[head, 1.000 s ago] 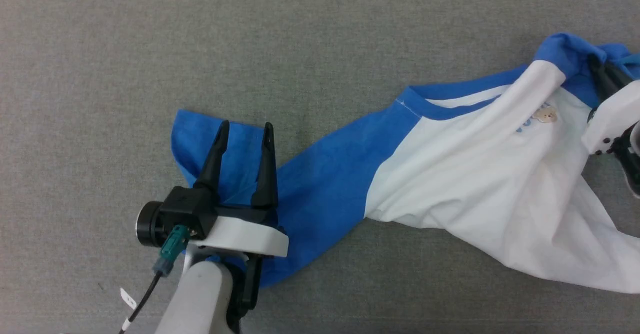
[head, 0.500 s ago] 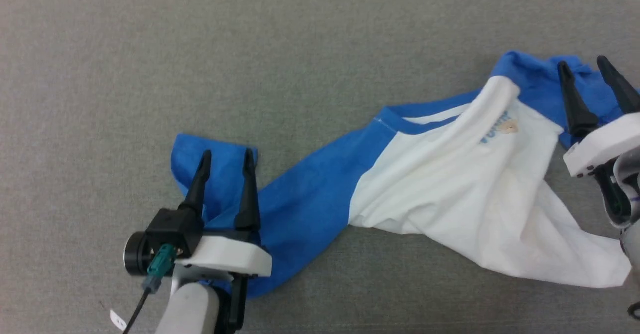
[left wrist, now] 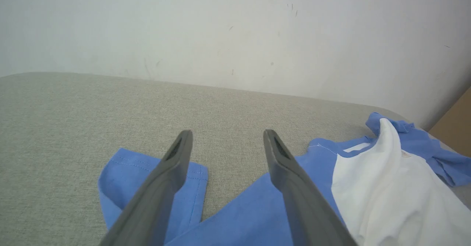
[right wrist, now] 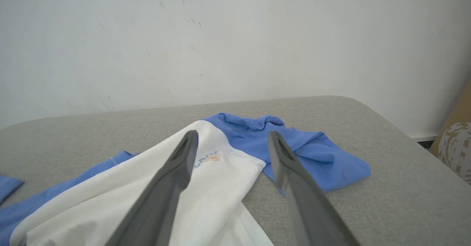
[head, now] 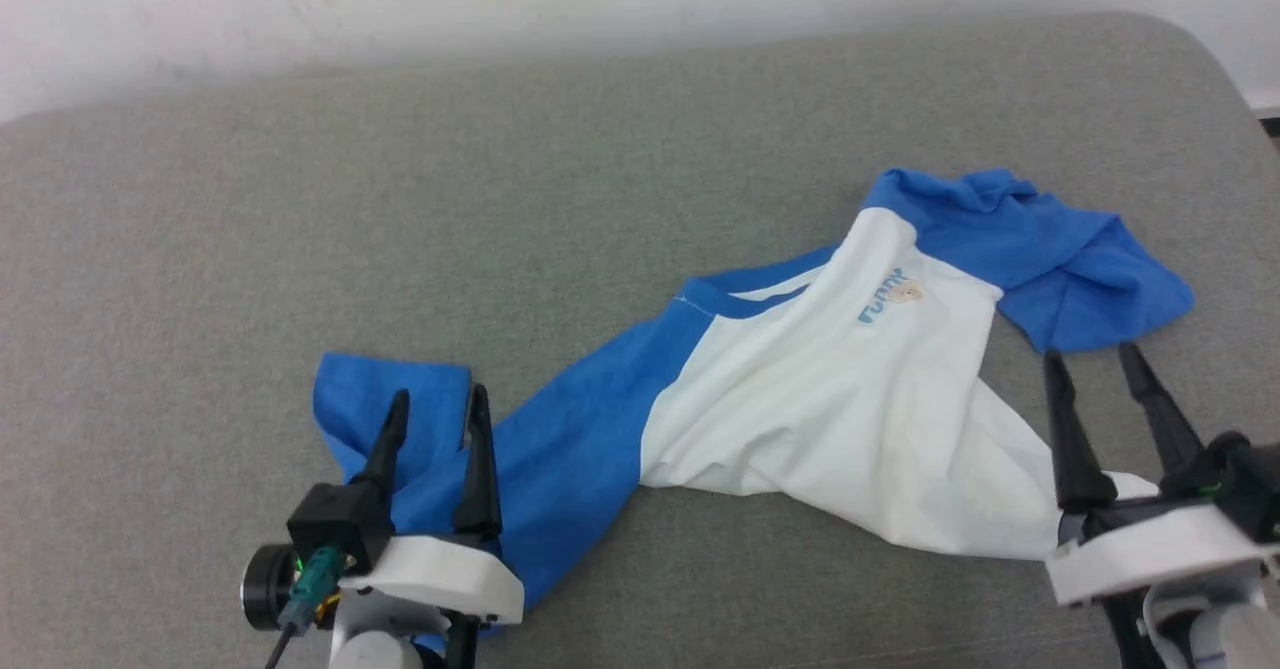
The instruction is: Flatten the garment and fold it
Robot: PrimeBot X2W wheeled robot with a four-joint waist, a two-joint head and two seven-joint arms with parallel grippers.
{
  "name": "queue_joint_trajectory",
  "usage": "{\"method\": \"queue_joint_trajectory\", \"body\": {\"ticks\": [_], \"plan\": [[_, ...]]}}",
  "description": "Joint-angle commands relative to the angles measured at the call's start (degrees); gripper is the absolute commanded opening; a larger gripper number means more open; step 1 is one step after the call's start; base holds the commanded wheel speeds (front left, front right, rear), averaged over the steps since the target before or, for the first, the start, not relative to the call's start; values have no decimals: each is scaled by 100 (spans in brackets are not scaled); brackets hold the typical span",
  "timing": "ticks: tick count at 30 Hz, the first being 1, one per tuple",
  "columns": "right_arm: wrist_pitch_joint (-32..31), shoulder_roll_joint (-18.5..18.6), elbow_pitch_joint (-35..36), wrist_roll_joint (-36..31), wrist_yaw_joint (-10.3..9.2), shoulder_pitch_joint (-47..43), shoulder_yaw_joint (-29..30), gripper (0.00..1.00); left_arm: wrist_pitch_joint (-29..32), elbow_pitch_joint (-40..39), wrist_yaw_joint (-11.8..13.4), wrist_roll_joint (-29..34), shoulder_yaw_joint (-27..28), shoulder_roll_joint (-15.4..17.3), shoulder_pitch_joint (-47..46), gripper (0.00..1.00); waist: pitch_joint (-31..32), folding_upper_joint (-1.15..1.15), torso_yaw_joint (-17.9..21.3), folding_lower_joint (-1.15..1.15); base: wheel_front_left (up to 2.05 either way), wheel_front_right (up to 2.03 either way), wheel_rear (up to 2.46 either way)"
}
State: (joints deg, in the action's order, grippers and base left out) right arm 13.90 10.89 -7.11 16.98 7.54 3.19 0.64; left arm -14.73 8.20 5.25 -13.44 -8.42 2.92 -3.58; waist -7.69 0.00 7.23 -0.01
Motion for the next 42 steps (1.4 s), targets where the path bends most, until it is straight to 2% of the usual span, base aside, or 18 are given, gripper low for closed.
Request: {"method": "queue_joint_trajectory", "body": {"ticks": [1,4,7,16,25,29,31,32,35,37,38,42], "plan": [[-28,-57,110,-49,-5,-92,19,100,-27,61,-51,1,-6,-1,44,100,166,0,146,1,0,0,0],[-206,-244,559,-167,-5,-446,83,100,33,283,-177,-2,-105,37,-104,100,213,0,174,1,0,0,0],[-356,-357,900,-208,-5,-647,139,100,405,554,-339,7,-282,62,-461,100,218,0,192,1,0,0,0],[-512,-504,1315,-213,-5,-631,48,100,2115,2011,-1051,13,-948,159,-2268,100,-155,0,337,1,0,0,0],[-431,-539,1226,-111,-5,-465,-158,100,3889,3632,-1223,153,-1496,504,-3331,100,-415,0,622,1,0,0,0],[-418,-569,1151,-52,-5,-465,-150,100,4682,4113,-1263,65,-1893,438,-3433,100,-464,0,670,1,0,0,0],[-414,-583,1108,-37,-5,-455,-155,100,5077,4194,-1269,-119,-2309,340,-3400,14,-488,0,691,1,0,0,0],[-411,-588,1082,-23,-5,-443,-154,100,5288,4211,-1270,-260,-2535,314,-3364,0,-498,0,701,1,0,0,0],[-406,-594,1013,15,-5,-398,-156,100,5494,4127,-1271,-636,-2880,396,-3336,0,-516,0,719,1,0,0,0],[-418,-582,957,35,-5,-373,-147,100,5191,4047,-1264,-721,-2803,540,-3349,0,-501,0,720,1,0,0,0],[-426,-570,929,46,-5,-361,-138,100,4976,4003,-1194,-682,-2778,609,-3349,0,-486,0,713,1,0,0,0],[-511,-524,777,104,-5,-263,-86,100,3769,3705,-622,-758,-2372,710,-3173,0,-383,0,661,1,0,0,0]]}}
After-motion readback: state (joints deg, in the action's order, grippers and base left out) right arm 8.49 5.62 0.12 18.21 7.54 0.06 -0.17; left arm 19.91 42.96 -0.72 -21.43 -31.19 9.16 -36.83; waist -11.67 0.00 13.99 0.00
